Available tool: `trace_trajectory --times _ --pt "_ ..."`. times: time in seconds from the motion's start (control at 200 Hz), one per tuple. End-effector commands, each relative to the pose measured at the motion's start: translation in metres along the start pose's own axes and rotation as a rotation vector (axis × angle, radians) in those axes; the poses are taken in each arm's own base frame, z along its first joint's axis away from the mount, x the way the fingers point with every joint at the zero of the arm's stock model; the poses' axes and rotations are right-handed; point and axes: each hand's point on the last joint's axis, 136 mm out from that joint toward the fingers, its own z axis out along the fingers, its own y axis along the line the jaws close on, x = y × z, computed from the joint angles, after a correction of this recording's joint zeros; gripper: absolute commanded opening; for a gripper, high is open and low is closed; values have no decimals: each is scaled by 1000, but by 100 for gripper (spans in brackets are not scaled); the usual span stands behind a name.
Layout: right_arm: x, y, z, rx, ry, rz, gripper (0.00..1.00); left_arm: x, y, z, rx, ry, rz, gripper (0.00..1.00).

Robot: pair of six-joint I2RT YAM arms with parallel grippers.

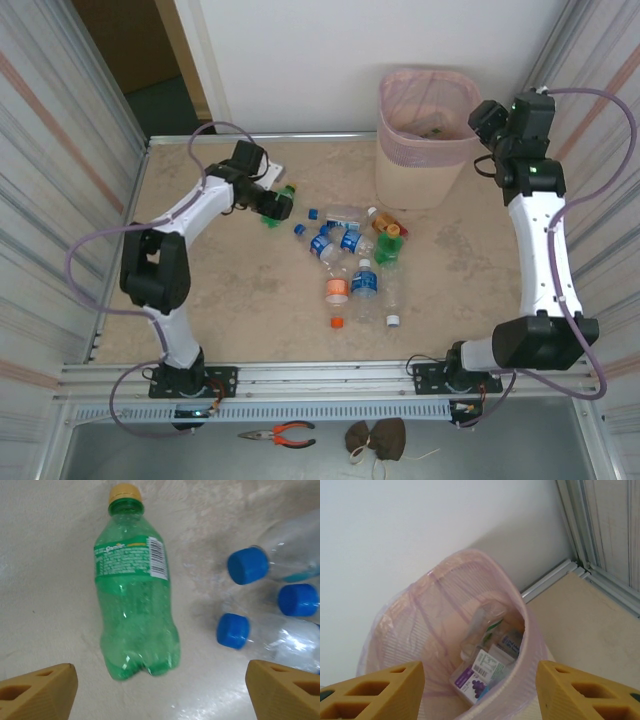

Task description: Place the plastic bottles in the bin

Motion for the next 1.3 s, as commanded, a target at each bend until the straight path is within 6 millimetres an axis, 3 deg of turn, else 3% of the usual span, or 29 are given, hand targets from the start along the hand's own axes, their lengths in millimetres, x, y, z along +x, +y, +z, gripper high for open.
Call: trace_trajectory --times 0.0,0.24,0.316,0.356,0.576,1.087,1.107,1.293 --pt "-2 -5 -14 -2 -8 -12 60 0 10 10 -12 57 23 90" --pt "1 -11 -23 4 -8 -6 60 6 14 45 38 134 8 92" --pt "3 -14 -23 9 -5 -4 60 6 15 47 38 141 2 93" --pt "3 -14 -24 8 -3 -4 60 15 17 61 43 178 -5 92" --pt "8 -16 -26 9 6 2 60 27 17 74 57 222 -22 87" --pt "6 -9 -41 -34 6 20 59 38 9 62 84 222 -16 59" --pt "6 -8 -42 -41 8 22 59 32 8 52 82 194 -12 58" --pt "15 11 -51 -151 66 19 60 21 -4 24 120 78 -7 55"
